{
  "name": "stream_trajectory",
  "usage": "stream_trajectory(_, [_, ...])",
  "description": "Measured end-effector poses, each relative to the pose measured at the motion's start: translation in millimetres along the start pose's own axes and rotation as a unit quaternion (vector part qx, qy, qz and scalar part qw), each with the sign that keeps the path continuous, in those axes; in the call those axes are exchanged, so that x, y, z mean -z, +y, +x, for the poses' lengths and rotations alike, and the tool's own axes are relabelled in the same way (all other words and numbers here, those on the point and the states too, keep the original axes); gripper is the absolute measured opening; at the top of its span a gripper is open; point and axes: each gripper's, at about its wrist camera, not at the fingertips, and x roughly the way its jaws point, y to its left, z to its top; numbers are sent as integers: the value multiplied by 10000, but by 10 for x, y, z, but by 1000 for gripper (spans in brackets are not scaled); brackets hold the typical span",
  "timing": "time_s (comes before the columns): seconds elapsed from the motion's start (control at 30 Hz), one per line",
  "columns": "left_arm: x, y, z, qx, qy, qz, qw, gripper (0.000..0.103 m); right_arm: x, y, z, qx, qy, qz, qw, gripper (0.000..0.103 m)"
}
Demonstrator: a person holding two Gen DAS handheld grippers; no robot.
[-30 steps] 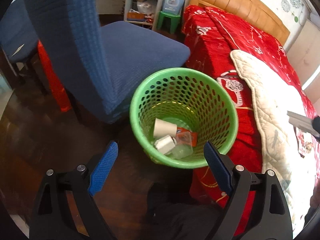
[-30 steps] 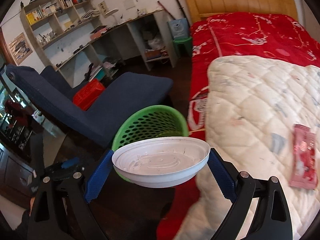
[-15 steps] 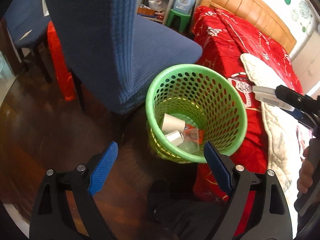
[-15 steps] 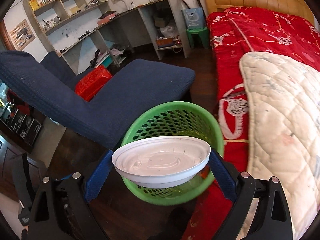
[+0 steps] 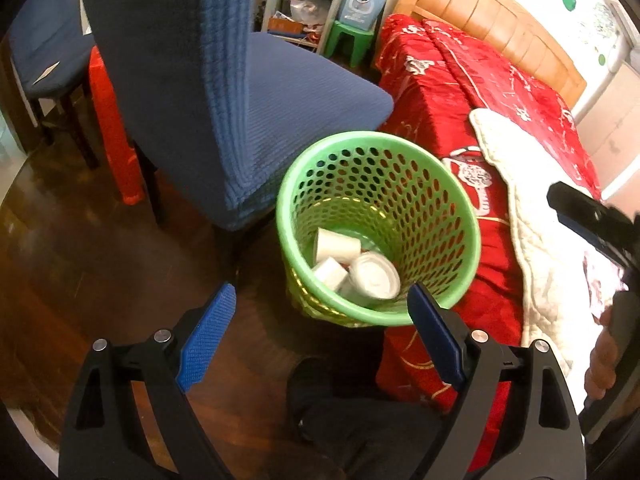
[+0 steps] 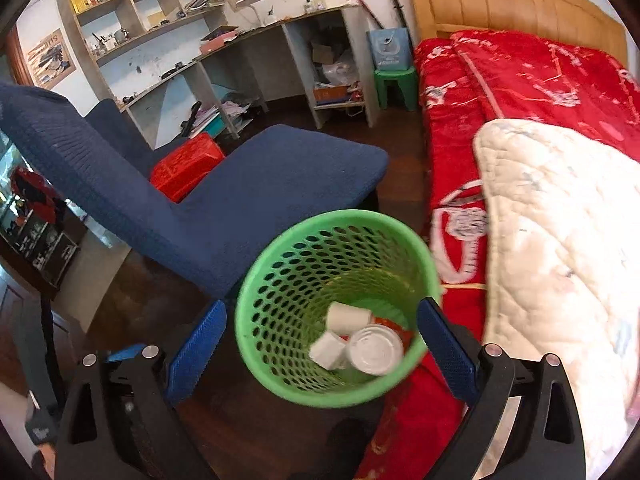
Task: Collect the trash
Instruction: 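Return the right tool to the bed and grasp the clear rectangular plastic box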
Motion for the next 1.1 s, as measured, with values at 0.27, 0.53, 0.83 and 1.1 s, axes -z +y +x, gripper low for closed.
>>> stream_trajectory(0.27, [61,-342,-65,183,8,306,9994,86,324,-456,-506,386,-115,403,9984,93])
stream_trajectory(0.53, [128,-746,-106,402,63,603,9974,86,721,-1112,-1140,1016,-317,935,9899,93])
stream_trajectory(0.83, [223,-1158,-129,568,145,930,9939,86,1167,-1952,-1911,1931,-486,1395,9700,93])
stream_trajectory(1.1, [294,-1468,-141,639,191,1187,9907,86,1386,-2718,-2485,2391,-321,1188,9632,93])
